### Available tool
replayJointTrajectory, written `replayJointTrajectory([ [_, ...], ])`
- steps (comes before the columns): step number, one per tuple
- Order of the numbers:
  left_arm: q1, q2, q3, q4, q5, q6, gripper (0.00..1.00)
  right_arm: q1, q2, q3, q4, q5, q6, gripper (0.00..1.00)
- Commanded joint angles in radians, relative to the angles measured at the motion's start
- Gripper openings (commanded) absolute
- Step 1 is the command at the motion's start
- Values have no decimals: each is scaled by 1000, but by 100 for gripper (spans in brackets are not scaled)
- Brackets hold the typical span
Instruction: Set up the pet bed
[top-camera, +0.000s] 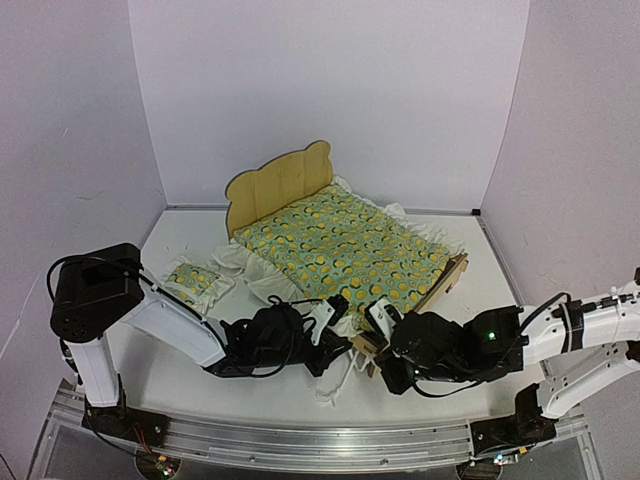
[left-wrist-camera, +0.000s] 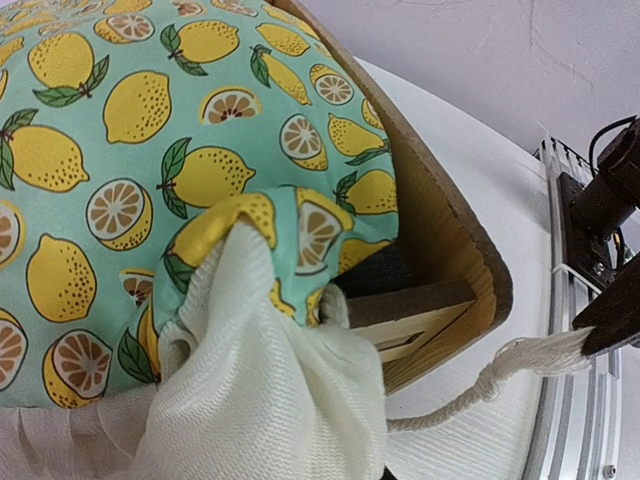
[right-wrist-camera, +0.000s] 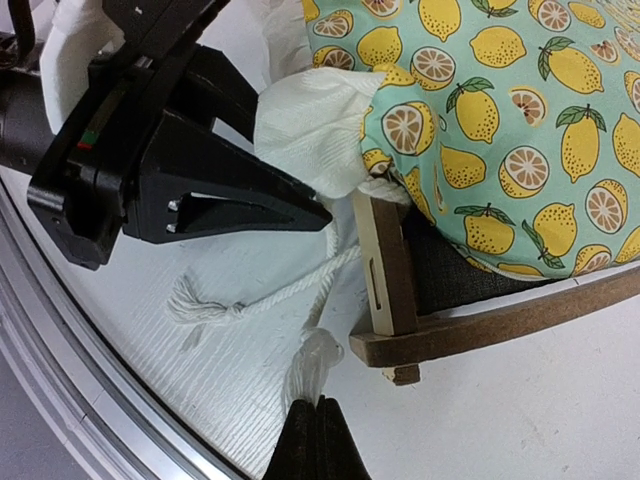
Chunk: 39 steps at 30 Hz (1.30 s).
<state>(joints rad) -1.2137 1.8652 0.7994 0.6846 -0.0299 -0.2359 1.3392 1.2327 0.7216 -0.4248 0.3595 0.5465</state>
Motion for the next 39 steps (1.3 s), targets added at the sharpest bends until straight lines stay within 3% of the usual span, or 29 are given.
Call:
replayJointTrajectory([
  [1, 3, -6, 39, 57, 6, 17, 8, -24, 36, 66, 44, 49, 1, 0],
  [4, 2, -21, 31, 57, 26, 28, 0, -48, 57, 67, 85, 22, -16, 0],
  [20, 2, -98, -50, 91, 177, 52, 0, -224, 163, -18, 392, -208, -145, 0],
  [29, 2, -93, -44, 105, 227, 66, 0, -249, 241, -78, 652, -291, -227, 0],
  [33, 3, -107, -65, 103, 225, 86, 0, -264, 260, -89, 691, -323, -238, 0],
  [35, 7, -135, -100, 105, 218, 93, 6, -266, 248, -107, 699, -323, -237, 0],
  [37, 8, -157, -149, 115, 183, 112, 25, -273, 237, -116, 702, -327, -235, 0],
  [39, 8, -176, -207, 148, 141, 150, 35, -280, 228, -125, 702, -332, -235, 0],
])
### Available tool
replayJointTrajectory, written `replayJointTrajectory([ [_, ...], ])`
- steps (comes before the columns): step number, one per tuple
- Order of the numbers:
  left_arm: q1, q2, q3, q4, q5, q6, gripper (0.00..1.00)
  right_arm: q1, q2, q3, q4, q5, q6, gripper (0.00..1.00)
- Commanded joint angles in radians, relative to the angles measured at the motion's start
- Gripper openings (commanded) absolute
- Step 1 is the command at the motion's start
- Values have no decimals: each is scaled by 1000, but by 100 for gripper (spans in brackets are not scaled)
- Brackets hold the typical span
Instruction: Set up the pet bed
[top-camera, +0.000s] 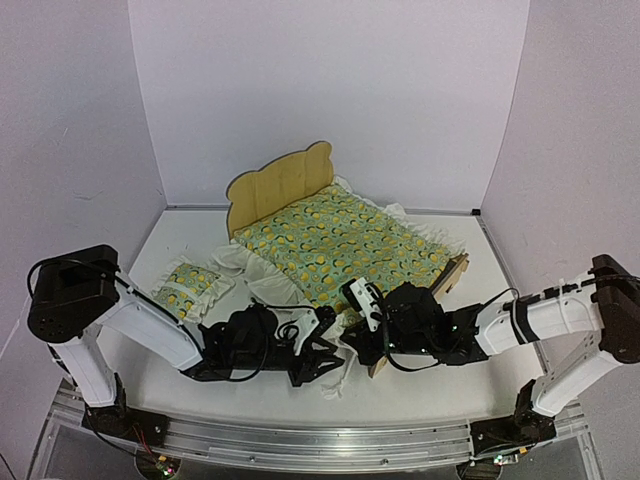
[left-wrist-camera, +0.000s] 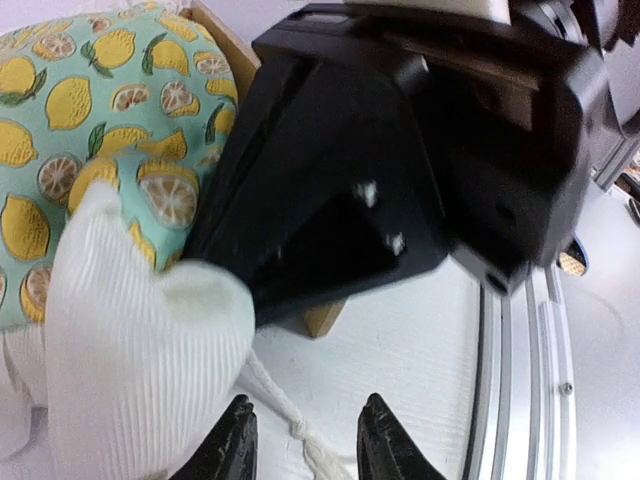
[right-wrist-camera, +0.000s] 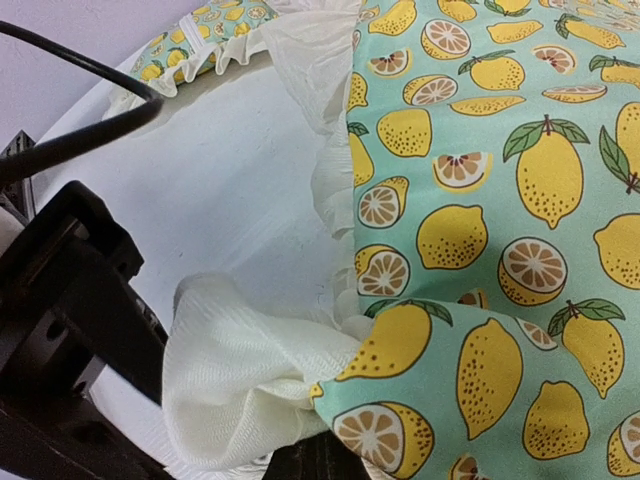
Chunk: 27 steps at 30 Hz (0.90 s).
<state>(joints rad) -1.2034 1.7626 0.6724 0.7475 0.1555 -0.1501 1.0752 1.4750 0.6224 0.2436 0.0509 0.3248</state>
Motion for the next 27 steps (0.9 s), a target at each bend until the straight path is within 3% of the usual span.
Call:
replayJointTrajectory([
  [1, 0, -81, -112, 111, -63, 86, 38, -18, -15, -26, 34, -30, -13, 0],
  [4, 25, -76, -178, 211, -44, 145, 36, -22, -11, -27, 34, -44, -8, 0],
  [7, 55, -47, -177, 249, 0, 190, 14, -22, -8, -23, 31, -44, -3, 0],
  [13, 60, 71, -105, 328, -81, 282, 4, -22, -21, -13, 6, -43, 0, 0],
  [16, 59, 108, -59, 334, -110, 318, 0, -22, -27, -6, -4, -44, -6, 0],
  [27, 59, 124, -26, 344, -161, 324, 0, -23, -24, 4, -17, -44, -9, 0],
])
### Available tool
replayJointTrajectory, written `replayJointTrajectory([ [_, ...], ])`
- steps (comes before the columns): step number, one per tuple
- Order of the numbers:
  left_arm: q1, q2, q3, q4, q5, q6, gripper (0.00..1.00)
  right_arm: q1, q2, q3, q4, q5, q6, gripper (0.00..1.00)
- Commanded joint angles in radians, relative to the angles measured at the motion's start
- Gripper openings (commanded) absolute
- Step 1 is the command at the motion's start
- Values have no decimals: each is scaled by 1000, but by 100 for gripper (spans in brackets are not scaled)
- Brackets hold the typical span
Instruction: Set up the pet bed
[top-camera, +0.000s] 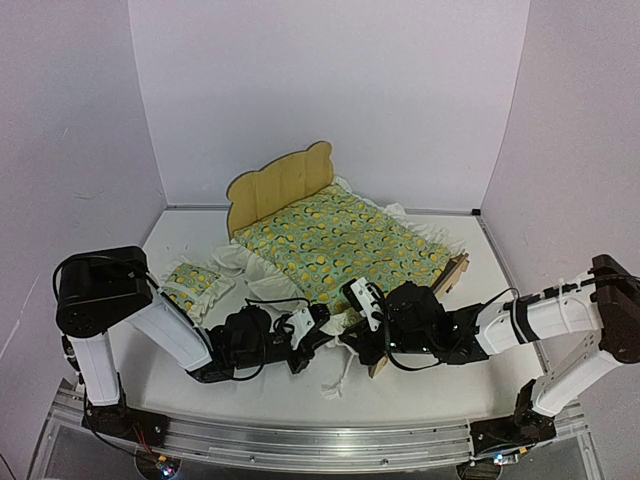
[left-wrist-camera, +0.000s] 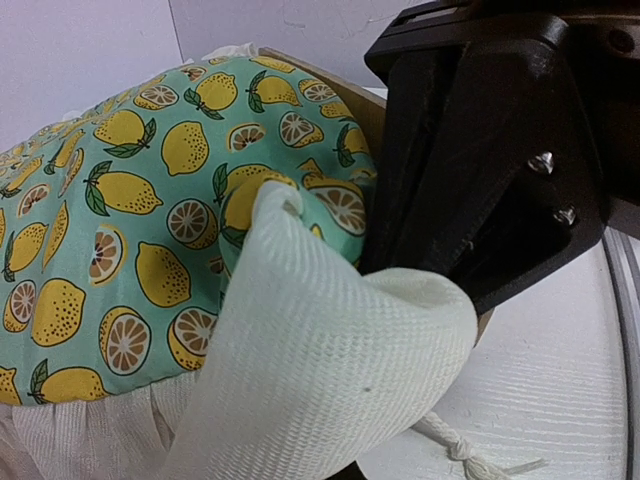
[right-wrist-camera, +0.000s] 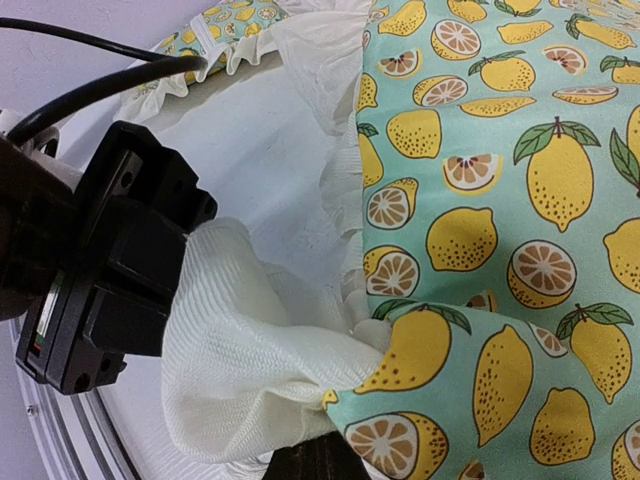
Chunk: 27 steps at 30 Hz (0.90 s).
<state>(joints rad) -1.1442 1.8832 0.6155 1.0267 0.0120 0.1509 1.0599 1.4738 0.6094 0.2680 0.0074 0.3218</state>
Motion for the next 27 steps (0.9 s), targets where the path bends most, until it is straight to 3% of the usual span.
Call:
replayJointTrajectory([
  [1, 0, -3, 29, 64, 9, 25, 0, -8, -24, 18, -41, 0, -6, 0],
  [8, -1, -3, 27, 64, 122, 76, 7, -7, -36, 27, -55, 52, 22, 0],
  [15, -8, 8, 64, 63, 107, 98, 15, -8, -34, 38, -68, 27, 16, 0],
  [24, -11, 6, 58, 63, 83, 97, 12, -7, -53, 32, -75, 28, 21, 0],
  [27, -12, -43, -7, 58, 120, 60, 16, -8, -79, 33, -104, 33, 25, 0],
])
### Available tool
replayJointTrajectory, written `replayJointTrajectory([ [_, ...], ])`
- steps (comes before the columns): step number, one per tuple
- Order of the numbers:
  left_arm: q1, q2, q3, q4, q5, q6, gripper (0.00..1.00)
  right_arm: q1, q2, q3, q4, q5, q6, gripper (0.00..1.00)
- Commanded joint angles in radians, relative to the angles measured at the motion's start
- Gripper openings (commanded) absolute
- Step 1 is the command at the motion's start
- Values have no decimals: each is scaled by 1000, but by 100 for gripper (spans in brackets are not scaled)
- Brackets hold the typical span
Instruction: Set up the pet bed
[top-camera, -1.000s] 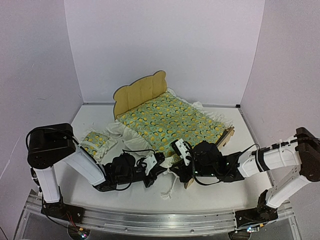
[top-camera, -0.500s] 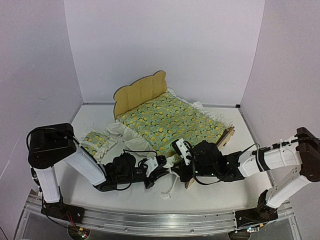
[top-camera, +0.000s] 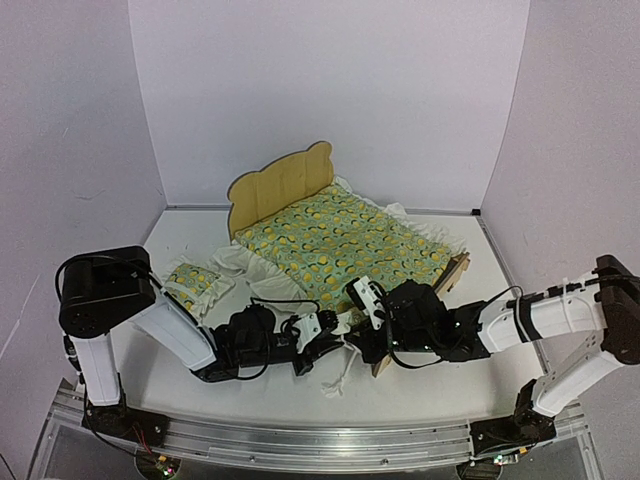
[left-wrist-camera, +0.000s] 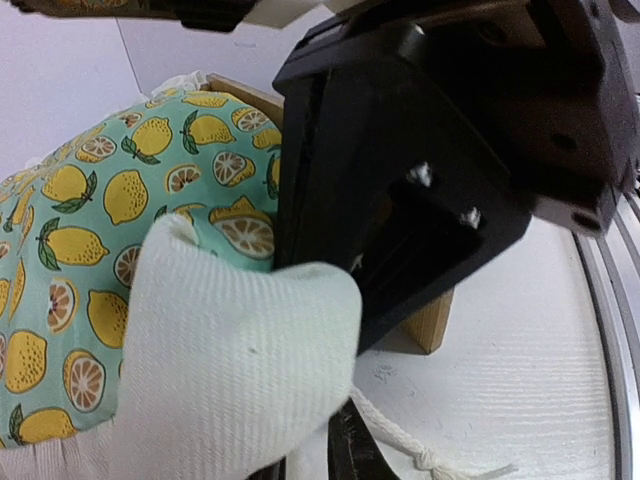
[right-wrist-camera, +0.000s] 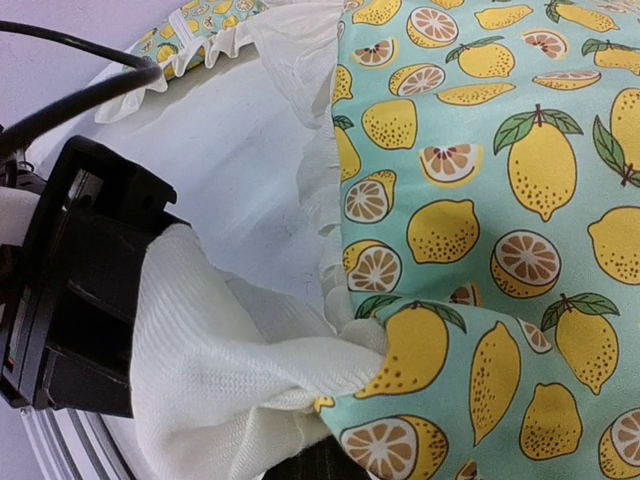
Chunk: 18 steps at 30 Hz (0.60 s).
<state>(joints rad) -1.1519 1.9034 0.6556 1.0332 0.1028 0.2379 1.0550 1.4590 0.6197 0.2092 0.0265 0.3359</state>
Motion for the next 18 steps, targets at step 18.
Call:
replayJointTrajectory([
  [18, -22, 65, 49, 61, -130, 70, 0, -2, -110, 34, -96, -61, 14, 0],
])
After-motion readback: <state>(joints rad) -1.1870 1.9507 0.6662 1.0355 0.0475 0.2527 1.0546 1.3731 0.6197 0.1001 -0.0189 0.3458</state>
